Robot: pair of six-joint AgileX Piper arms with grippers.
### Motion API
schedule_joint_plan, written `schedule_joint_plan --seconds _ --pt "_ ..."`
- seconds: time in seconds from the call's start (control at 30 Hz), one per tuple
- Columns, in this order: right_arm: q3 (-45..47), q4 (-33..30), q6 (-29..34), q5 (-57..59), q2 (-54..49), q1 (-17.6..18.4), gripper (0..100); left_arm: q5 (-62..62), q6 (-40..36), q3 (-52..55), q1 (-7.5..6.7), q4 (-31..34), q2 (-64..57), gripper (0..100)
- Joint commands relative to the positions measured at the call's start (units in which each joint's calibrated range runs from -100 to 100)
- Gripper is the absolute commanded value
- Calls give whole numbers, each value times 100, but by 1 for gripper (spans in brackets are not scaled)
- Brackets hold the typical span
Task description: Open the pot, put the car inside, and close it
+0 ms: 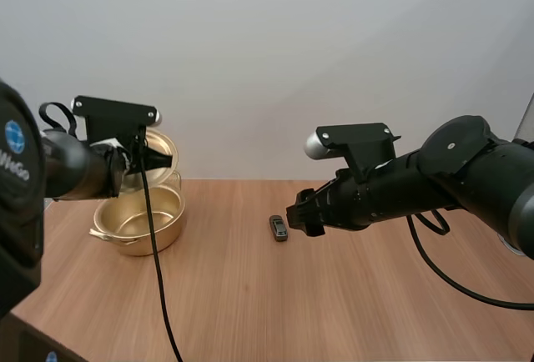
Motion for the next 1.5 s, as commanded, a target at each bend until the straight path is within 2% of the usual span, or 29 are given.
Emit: schedule_joint_plan --seconds 0.0,0.23,0.5,0.63,0.7,0.83,1.1,1.47 --pt "2 -34 -40 -88 -4 -1 100 1338 -7 -358 0 -4 -538 0" --pt "2 169 -633 -1101 584 -1 100 3591 -38 -754 0 -4 -1981 0" --pt "-14 1024 -1649 -788 2183 -1 100 4998 -38 -754 0 -4 -3636 0" --pt "-14 1601 -2465 -764 2659 39 100 5677 -2 -754 0 -4 -4295 0" --pt "-14 1723 -2675 -924 2783 82 100 6028 -2 -754 0 -4 -4537 0" --pt "-159 1670 -2799 -1435 2975 206 100 6631 -2 -754 0 -91 -4838 0" --pt "-1067 1670 -2789 -1450 3654 235 100 7581 6 -754 0 -233 -5224 0" --pt "-1416 1697 -2864 -1515 4854 235 100 7747 223 -754 0 -233 -5741 0"
